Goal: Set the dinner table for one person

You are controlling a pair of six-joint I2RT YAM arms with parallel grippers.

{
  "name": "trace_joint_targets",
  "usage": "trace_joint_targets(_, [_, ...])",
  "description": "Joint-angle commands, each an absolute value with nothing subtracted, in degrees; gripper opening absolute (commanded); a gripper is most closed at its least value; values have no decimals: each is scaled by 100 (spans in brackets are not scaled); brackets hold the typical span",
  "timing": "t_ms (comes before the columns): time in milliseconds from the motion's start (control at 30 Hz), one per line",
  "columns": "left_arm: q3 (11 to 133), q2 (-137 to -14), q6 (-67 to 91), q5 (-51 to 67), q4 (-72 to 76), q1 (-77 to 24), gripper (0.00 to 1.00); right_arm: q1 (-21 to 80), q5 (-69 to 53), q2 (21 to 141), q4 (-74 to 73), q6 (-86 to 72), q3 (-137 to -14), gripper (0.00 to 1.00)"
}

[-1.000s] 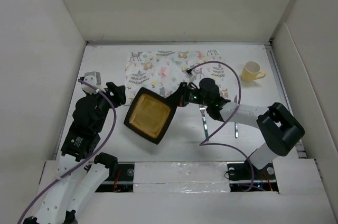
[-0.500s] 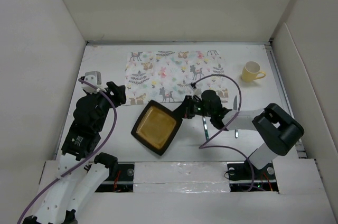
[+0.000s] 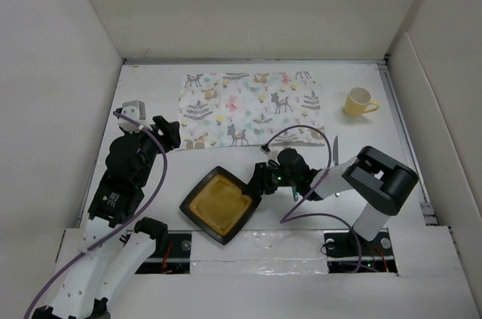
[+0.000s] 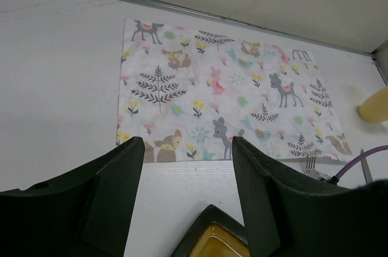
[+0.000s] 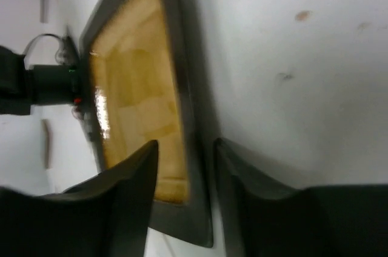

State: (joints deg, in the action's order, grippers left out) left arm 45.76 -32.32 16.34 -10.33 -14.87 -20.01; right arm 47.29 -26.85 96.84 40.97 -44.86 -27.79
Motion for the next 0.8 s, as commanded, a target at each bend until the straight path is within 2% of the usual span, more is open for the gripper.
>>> trace_joint_targets(0, [4579, -3208, 1600, -1020, -1283, -1969, 57, 4808, -2715, 9694, 3499, -3719, -2978, 51])
trace_joint_targets(200, [4570, -3208, 1600, -1028, -1292, -1969, 57, 4808, -3137, 9949, 2726, -3016, -3401, 58])
trace_joint_targets(367, [4588, -3208, 1600, -1019, -1283, -1969, 57, 4931, -3515, 10501, 2074, -2532, -3919, 55])
trace_joint_targets(467, [4579, -3182, 1600, -1020, -1292, -1969, 57, 4931, -3761, 10809, 2083, -2522, -3981, 45])
trace_joint_targets(533, [4562, -3138, 1591, -1063, -1266, -1969, 57, 4931, -3788, 10872, 2092, -2522, -3999, 35])
trace_joint_targets(667, [4570, -3138, 1600, -1028, -1266, -1969, 57, 4931, -3858, 10811, 1952, -2400, -4034, 5])
trace_joint_targets(700, [4570, -3155, 1591, -1028, -1257, -1969, 57, 4931, -3884, 10715, 1899, -2382, -4078, 0])
trace_joint_targets(767, [4579, -3173, 1591, -1046, -1283, -1969, 57, 4931, -4112, 10529, 2029, -2539, -4078, 0])
